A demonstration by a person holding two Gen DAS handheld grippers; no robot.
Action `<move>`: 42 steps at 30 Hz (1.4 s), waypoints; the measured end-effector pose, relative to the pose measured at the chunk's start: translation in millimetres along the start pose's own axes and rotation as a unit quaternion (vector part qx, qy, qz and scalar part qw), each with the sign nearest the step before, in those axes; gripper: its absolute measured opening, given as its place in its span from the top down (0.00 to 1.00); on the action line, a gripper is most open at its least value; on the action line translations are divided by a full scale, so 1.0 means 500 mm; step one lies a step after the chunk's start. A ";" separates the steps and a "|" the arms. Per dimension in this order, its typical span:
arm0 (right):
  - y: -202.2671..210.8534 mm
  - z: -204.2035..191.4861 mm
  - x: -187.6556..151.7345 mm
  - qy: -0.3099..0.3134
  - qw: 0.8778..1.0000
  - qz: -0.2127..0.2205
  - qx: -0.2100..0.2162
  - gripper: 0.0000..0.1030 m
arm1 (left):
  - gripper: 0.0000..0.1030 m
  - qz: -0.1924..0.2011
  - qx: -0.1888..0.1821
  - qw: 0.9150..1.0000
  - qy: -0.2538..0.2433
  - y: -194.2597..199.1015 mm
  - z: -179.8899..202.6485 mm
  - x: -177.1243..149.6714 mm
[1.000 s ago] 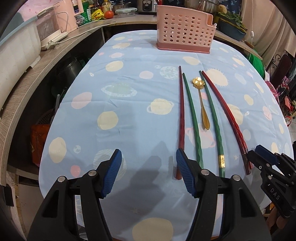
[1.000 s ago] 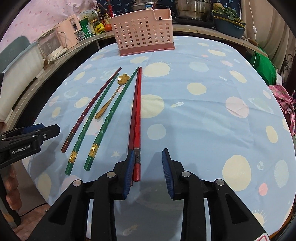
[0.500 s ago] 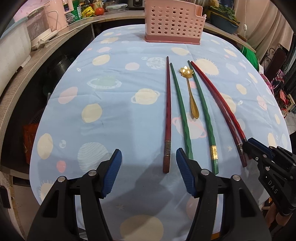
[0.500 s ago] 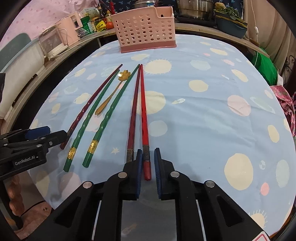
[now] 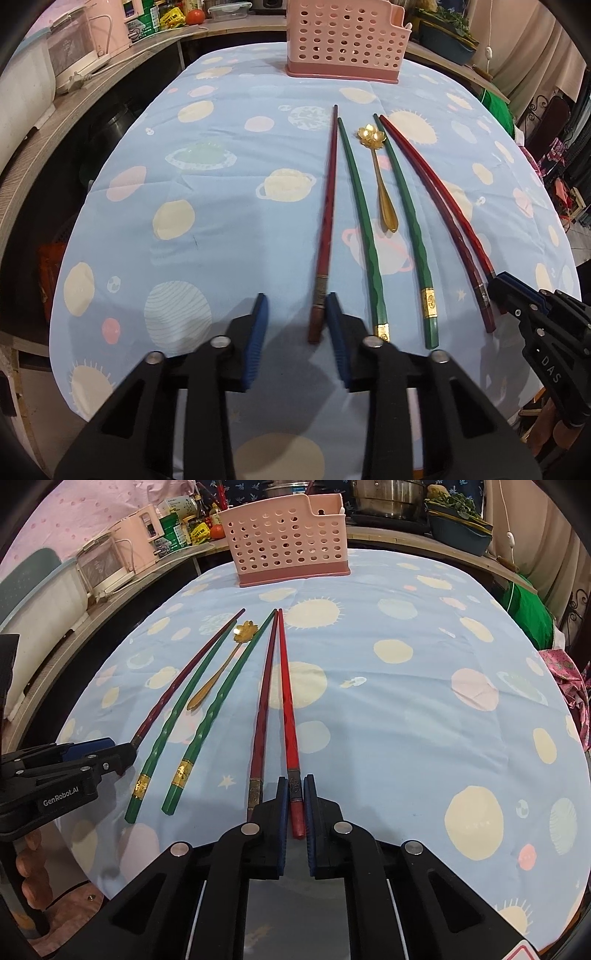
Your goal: Organize utensils
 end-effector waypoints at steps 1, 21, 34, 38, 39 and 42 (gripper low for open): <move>0.000 0.000 0.000 0.000 1.000 0.000 0.000 0.92 | 0.83 0.000 -0.004 1.000 0.001 0.000 0.000 0.000; 0.110 0.006 0.076 -0.023 0.996 0.076 0.031 0.93 | 0.93 0.042 -0.034 0.998 0.026 0.109 -0.022 0.049; 0.251 0.022 0.225 -0.024 0.982 0.185 0.040 0.94 | 0.93 0.132 -0.041 0.989 0.059 0.252 -0.062 0.177; 0.278 0.026 0.273 -0.020 0.976 0.211 0.044 0.94 | 0.93 0.153 -0.042 0.985 0.064 0.280 -0.069 0.217; 0.282 0.028 0.284 -0.020 0.975 0.217 0.046 0.94 | 0.93 0.157 -0.043 0.985 0.065 0.286 -0.070 0.225; 0.286 0.031 0.317 -0.019 0.972 0.229 0.050 0.94 | 0.93 0.171 -0.045 0.982 0.066 0.299 -0.066 0.254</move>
Point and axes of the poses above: each gripper's, at about its wrist camera, not at the fingertips, and y roughly against the way its jaws point, z to its right, x to its top, the point moved 5 cm from there along -y, roughly the way its jaws point, and after that the axes turned 11 degrees about x, right-handed, at the moved point
